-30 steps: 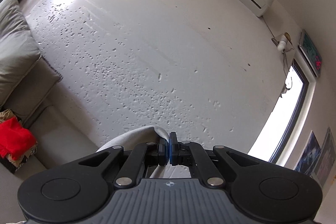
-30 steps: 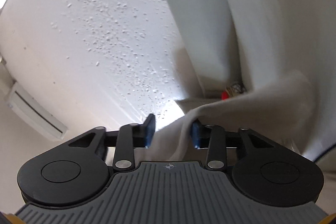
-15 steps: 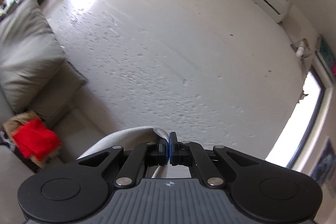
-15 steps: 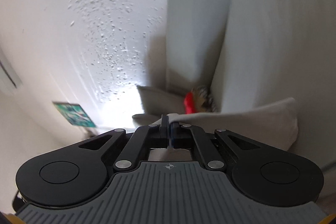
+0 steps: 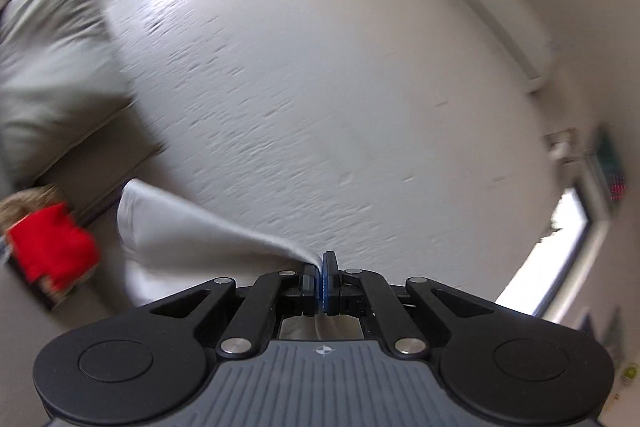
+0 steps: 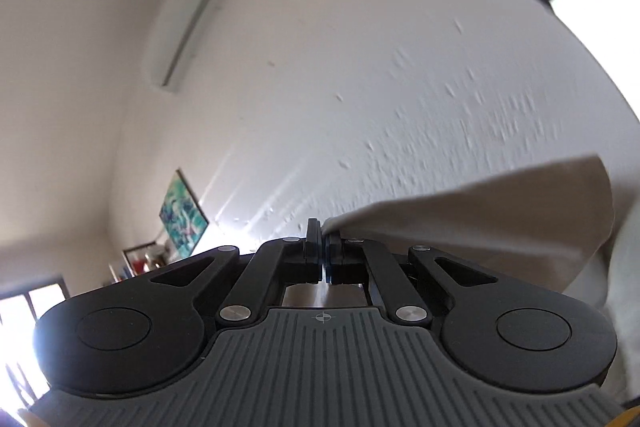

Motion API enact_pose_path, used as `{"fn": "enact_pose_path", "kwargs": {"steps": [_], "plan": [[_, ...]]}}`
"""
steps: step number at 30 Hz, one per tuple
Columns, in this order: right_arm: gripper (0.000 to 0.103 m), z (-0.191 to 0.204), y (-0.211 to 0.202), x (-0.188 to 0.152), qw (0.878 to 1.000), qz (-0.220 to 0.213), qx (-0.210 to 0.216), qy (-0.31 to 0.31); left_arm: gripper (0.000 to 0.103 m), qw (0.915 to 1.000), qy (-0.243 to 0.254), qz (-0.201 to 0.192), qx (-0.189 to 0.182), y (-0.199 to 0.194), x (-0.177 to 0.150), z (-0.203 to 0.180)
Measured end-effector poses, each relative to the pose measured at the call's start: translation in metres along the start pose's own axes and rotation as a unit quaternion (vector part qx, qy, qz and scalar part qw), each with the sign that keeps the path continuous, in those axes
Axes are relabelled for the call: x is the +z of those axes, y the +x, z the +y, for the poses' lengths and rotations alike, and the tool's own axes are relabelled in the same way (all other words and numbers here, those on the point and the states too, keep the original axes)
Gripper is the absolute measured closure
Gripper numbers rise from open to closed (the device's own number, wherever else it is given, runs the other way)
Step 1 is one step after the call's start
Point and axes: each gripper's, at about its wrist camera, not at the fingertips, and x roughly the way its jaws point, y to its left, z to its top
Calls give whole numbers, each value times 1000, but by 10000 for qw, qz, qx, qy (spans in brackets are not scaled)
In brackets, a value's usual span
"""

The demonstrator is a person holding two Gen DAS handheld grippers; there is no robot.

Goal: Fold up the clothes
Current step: 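Close the right tool on the sweatshirt while the left tool holds it, then lower the sweatshirt onto the sofa seat with both tools and open them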

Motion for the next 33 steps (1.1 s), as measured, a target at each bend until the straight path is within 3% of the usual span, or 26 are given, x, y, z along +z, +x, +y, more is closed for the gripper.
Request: {"fn": "enact_pose_path", "kwargs": {"steps": [5,10,13,17,21,23,25,29,33], "plan": [[102,28,-38,31,9989,-360,-75,-302,103,9989,8,-180,-433,-17,3,-21],[102,20,-43,47,9991,-283,-238,-186,103,9989,95,-41,-452,-7,0,-29],[102,0,-6,38,9989,-20,-471,-7,103,9994,106,185,-285,16,-4,-20],[102,-50,65,16,9927,599,-951,429,103,9965,75,747,378,72,-17,13],[102,-118,165,-16,9739,1275,-1775,619,103,9826,84,1421,1192,166,-35,60],[102,-143,203,-18,9691,1245,-1966,815,103,9767,-53,1586,1446,210,-43,79],[102,-151,225,-8,9749,998,-1828,793,103,9805,104,1522,1240,237,-41,74],[102,-130,219,27,9889,372,-1439,-6,103,9920,753,936,382,242,-25,38],[102,-153,183,18,9873,468,-1518,-59,103,9930,605,993,183,225,-39,50]]}}
